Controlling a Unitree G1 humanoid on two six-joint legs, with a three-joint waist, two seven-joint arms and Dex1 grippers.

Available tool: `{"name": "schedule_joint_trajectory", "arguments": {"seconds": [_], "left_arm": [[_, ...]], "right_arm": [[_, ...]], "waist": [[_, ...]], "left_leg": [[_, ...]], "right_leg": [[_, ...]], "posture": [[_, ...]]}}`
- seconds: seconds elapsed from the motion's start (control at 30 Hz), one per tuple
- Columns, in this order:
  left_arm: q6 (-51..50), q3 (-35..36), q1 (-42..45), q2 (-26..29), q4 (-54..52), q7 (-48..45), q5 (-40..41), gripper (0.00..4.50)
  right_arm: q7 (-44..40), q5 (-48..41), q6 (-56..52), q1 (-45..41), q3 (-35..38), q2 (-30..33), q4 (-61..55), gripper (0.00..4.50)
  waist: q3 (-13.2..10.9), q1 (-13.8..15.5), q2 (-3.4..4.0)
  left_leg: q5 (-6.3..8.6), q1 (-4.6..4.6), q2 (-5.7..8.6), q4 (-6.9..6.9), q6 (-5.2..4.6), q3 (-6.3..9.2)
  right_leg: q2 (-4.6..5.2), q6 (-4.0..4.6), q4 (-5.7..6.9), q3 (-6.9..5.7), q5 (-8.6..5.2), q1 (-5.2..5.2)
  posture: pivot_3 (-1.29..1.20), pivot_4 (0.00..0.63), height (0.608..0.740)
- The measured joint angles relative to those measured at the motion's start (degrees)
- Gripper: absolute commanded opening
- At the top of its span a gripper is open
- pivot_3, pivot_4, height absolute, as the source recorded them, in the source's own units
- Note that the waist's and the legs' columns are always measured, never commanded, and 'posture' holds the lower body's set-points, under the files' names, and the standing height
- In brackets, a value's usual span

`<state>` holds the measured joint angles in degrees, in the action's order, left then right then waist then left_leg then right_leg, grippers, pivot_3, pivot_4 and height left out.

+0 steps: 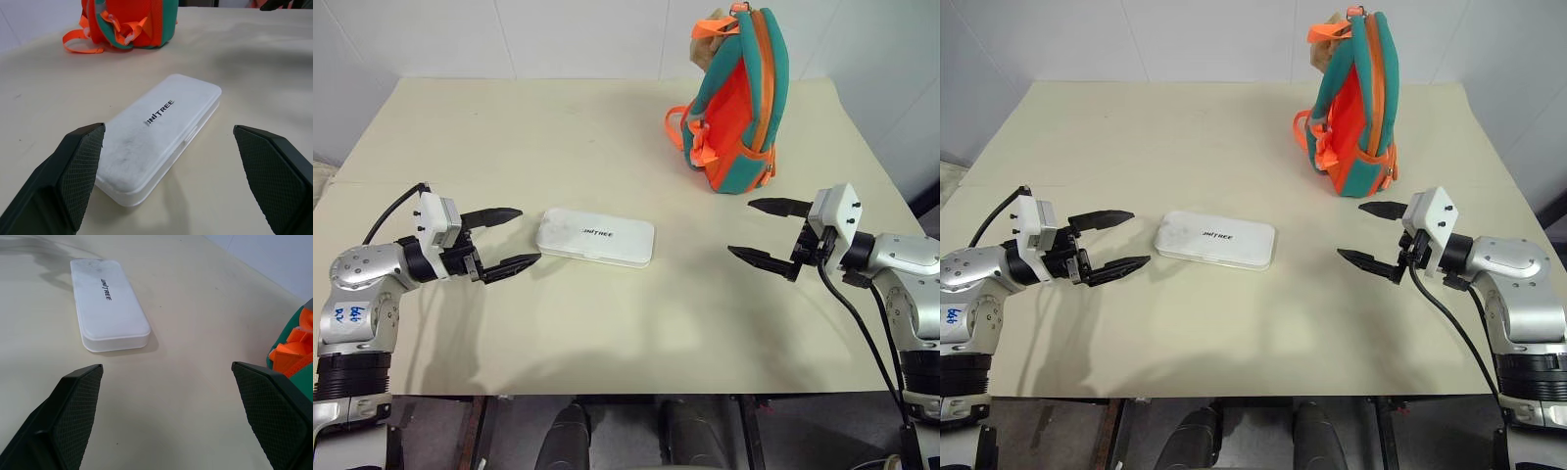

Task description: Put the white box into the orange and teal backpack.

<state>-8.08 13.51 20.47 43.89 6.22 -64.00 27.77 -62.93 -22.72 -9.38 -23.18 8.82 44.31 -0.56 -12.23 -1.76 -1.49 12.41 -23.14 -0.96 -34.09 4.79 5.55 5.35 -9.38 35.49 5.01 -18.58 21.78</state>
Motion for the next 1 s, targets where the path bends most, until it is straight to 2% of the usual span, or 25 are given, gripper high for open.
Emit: {"name": "schedule_joint_trajectory", "arguments": {"seconds": [0.3, 0.33, 0.43, 0.57, 0.73, 0.8, 1.0], "left_arm": [[-0.56, 0.09, -2.04, -0.02, -1.71, 0.91, 0.01, 4.50], [-0.41, 0.11, -1.94, -0.02, -1.64, 1.00, 0.01, 4.11], [0.64, 0.73, -1.32, -0.01, -0.41, 1.38, -0.12, 3.31], [3.36, 1.86, 0.79, 0.83, 5.33, 3.61, -2.57, 2.07], [7.47, 1.09, 3.94, -0.36, 12.81, 8.55, -7.63, 0.48], [8.73, -0.03, 5.42, -1.48, 16.32, 11.54, -10.38, 0.07], [10.65, -3.57, 11.59, -7.50, 25.63, 21.02, -16.94, 0.07]], "right_arm": [[0.15, 0.23, 0.85, -0.60, -1.37, -2.01, 0.92, 4.46], [0.44, 0.66, 0.87, -0.95, -2.53, -2.90, 0.68, 4.07], [1.92, 2.98, 1.73, -1.37, -6.24, -5.25, 0.31, 3.24], [5.47, 7.20, 2.08, -2.84, -10.52, -9.16, 0.66, 1.89], [10.68, 13.18, 5.16, -6.26, -13.33, -13.41, 7.92, 0.11], [12.31, 14.73, 5.82, -7.39, -13.95, -14.71, 10.65, 0.00], [16.79, 18.38, 5.86, -10.24, -15.45, -18.48, 16.03, 0.00]], "waist": [[0.00, -0.08, 0.00], [0.00, -0.18, 0.00], [0.00, -0.17, 0.00], [0.00, -0.16, 0.00], [0.00, 0.06, 0.00], [0.00, 0.20, 0.00], [0.01, 0.13, -0.02]], "left_leg": [[-0.02, 0.03, 0.00, -0.02, 0.01, 0.00], [-0.02, 0.04, 0.00, -0.02, 0.02, 0.00], [-0.04, 0.05, 0.00, -0.02, 0.04, 0.00], [-0.05, 0.04, 0.01, -0.02, 0.06, 0.00], [-0.07, 0.03, 0.02, -0.02, 0.07, 0.01], [-0.08, -0.01, 0.03, -0.02, 0.07, 0.01], [-0.13, -0.04, 0.04, -0.05, 0.10, 0.02]], "right_leg": [[-0.01, 0.00, 0.05, 0.00, 0.00, 0.00], [-0.01, 0.00, 0.07, 0.00, 0.00, 0.00], [-0.01, 0.01, 0.10, 0.00, 0.00, 0.02], [-0.01, 0.01, 0.14, 0.01, 0.00, 0.07], [-0.01, 0.01, 0.17, 0.00, 0.00, 0.09], [0.00, 0.00, 0.21, 0.00, 0.00, 0.15], [-0.01, 0.00, 0.39, 0.00, 0.00, 0.24]], "posture": [[0.00, 0.150, 0.740], [0.00, 0.150, 0.740], [0.00, 0.150, 0.740], [0.00, 0.150, 0.740], [0.00, 0.150, 0.740], [0.00, 0.150, 0.740], [0.00, 0.150, 0.740]]}}
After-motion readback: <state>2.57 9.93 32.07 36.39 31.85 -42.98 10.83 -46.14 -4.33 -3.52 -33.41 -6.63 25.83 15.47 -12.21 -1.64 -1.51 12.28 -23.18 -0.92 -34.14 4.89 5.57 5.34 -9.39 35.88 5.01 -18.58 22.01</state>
